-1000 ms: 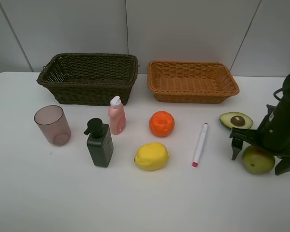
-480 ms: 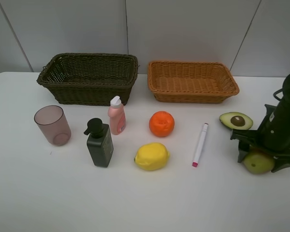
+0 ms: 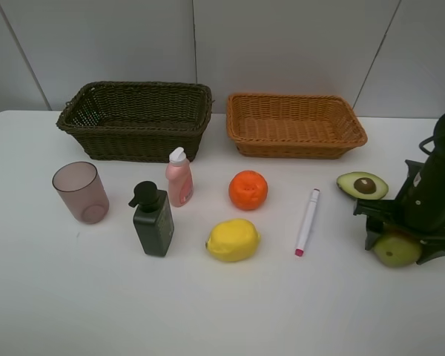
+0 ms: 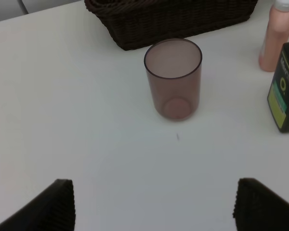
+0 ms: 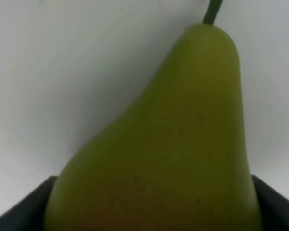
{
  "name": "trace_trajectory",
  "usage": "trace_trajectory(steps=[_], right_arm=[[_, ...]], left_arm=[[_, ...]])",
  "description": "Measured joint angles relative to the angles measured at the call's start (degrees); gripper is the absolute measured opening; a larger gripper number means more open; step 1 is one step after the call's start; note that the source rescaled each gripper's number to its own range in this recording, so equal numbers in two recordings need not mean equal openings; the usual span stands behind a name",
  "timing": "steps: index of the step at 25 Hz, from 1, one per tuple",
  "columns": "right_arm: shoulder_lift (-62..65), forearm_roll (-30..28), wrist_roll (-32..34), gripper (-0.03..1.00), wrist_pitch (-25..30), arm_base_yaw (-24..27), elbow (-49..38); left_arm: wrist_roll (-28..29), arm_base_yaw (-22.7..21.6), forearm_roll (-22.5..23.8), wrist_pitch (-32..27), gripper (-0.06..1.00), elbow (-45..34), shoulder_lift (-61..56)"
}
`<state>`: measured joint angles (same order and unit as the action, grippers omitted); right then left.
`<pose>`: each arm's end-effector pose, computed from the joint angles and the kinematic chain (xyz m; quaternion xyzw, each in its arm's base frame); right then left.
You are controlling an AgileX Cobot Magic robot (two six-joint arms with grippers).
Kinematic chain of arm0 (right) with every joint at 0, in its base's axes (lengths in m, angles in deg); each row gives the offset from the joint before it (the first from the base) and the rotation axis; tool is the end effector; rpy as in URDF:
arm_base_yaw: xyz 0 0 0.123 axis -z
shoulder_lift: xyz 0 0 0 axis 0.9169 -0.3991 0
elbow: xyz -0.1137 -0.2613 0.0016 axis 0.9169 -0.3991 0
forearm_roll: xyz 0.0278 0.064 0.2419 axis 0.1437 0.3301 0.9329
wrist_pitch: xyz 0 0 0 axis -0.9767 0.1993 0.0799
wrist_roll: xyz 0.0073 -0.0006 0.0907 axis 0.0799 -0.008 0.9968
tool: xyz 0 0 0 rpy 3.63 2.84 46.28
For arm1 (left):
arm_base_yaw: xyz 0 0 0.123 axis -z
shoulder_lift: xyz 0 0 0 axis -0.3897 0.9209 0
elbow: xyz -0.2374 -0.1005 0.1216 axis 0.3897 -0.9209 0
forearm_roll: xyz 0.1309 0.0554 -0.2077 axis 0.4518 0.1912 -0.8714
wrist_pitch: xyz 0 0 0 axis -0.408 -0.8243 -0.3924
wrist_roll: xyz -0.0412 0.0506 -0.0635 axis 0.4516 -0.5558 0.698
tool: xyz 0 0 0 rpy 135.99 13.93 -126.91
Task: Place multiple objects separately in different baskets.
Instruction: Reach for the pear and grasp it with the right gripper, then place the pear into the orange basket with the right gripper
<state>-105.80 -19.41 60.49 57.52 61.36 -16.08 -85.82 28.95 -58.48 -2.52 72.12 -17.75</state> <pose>0.2469 0.0158 0.1190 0.1548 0.9873 -0.0342 0.0070 0.0011 -0.0077 0.2531 0.1179 0.8681 -0.0326 0.4810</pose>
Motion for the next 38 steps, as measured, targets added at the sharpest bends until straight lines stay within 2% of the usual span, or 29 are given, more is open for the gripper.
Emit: trace_trajectory(steps=[5, 10, 20, 26, 33, 38], right_arm=[[2.8, 0.2, -0.7, 0.68, 0.5, 0.0, 0.0], [6.9, 0.5, -3.6, 0.68, 3.9, 0.0, 0.0], [17.5, 1.9, -11.5, 0.68, 8.2, 0.0, 2.0], [19.5, 3.3, -19.3, 0.68, 11.3, -0.1, 6.1], [19.5, 3.1, -28.2, 0.68, 11.3, -0.1, 11.3], [19.5, 3.8, -34.7, 0.68, 6.2, -0.1, 14.6]], left_arm=[[0.0, 0.0, 0.0, 0.0, 0.89, 0.0, 0.0], [0.0, 0.0, 0.0, 0.0, 0.89, 0.0, 0.0], [0.0, 0.0, 0.0, 0.0, 0.89, 0.0, 0.0], [0.0, 0.0, 0.0, 0.0, 0.89, 0.0, 0.0], [0.0, 0.0, 0.0, 0.0, 0.89, 0.0, 0.0], [0.0, 0.0, 0.0, 0.0, 0.89, 0.0, 0.0]])
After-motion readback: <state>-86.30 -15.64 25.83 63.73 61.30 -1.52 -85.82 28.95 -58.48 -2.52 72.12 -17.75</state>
